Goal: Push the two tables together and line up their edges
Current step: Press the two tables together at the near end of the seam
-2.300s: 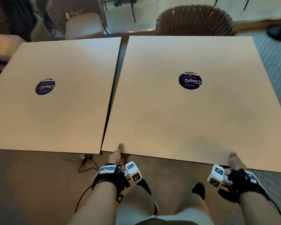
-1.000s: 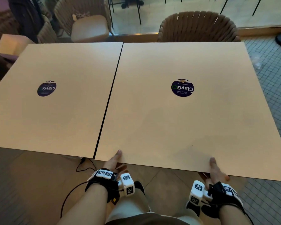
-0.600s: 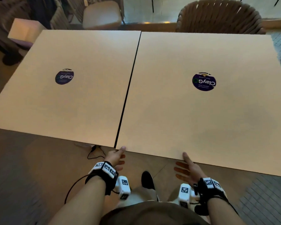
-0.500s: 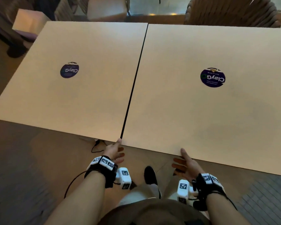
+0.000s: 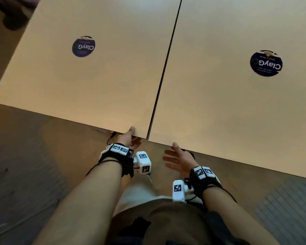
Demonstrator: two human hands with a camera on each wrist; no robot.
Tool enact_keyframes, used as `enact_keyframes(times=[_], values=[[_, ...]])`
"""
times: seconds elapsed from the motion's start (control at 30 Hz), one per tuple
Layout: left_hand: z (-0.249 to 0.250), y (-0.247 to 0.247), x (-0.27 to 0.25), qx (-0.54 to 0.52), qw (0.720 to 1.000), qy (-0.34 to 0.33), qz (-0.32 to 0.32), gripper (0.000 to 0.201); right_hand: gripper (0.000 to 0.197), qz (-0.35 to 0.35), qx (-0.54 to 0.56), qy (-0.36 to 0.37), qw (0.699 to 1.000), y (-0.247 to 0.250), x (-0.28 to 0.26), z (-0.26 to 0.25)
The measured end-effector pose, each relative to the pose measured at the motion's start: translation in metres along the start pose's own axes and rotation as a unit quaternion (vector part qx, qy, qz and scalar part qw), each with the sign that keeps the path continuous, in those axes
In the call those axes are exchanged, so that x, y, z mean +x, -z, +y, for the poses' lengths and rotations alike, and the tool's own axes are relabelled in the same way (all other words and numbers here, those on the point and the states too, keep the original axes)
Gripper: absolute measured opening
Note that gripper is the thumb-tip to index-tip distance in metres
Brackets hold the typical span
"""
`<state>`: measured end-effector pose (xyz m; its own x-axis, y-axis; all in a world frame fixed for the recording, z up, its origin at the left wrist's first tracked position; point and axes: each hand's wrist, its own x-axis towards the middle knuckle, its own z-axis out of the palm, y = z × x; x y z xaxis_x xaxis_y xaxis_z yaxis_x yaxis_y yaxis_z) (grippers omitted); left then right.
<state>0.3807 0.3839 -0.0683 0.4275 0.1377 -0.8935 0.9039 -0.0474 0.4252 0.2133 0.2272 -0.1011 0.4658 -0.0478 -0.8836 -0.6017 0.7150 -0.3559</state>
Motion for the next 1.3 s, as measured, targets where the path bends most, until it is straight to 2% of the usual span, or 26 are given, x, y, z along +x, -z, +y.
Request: enact_keyframes(times=[0.07,0.17,0.23,0.33,0.43,0.6,0.8,0.93,1.07,1.3], values=[[-0.005,-0.003,0.004,-0.012,1.0,0.004,-0.025,0.031,0.042,0.028,0.075,0.025,0.996,-0.021,0.008,0.008],[-0.009,0.002,0.009,-0.006,0.998,-0.006,-0.055,0.03,0.039,0.082,0.207,0.065,0.973,-0.047,0.013,0.015],[-0.007,0.007,0.014,0.004,0.997,-0.006,-0.073,0.026,0.041,0.11,0.244,0.082,0.96,-0.057,0.014,0.016],[-0.007,0.009,0.015,0.011,0.996,-0.002,-0.087,0.028,0.042,0.134,0.26,0.089,0.952,-0.06,0.015,0.016],[-0.009,0.011,0.015,0.011,0.996,-0.005,-0.093,0.03,0.039,0.136,0.266,0.093,0.95,-0.059,0.017,0.016],[-0.013,0.013,0.02,0.022,0.994,-0.018,-0.105,0.03,0.046,0.136,0.269,0.097,0.949,-0.058,0.019,0.015],[-0.012,0.01,0.021,0.006,0.996,-0.016,-0.088,0.047,0.05,0.143,0.261,0.102,0.949,-0.062,0.024,0.012],[-0.012,0.008,0.017,-0.014,0.995,-0.014,-0.096,0.034,0.052,0.156,0.255,0.102,0.949,-0.064,0.023,0.011],[-0.013,0.009,0.016,-0.024,0.994,-0.021,-0.101,0.046,0.052,0.177,0.253,0.117,0.944,-0.069,0.023,0.012],[-0.019,0.011,0.02,-0.017,0.993,-0.016,-0.117,0.039,0.049,0.203,0.244,0.135,0.939,-0.075,0.031,0.018]])
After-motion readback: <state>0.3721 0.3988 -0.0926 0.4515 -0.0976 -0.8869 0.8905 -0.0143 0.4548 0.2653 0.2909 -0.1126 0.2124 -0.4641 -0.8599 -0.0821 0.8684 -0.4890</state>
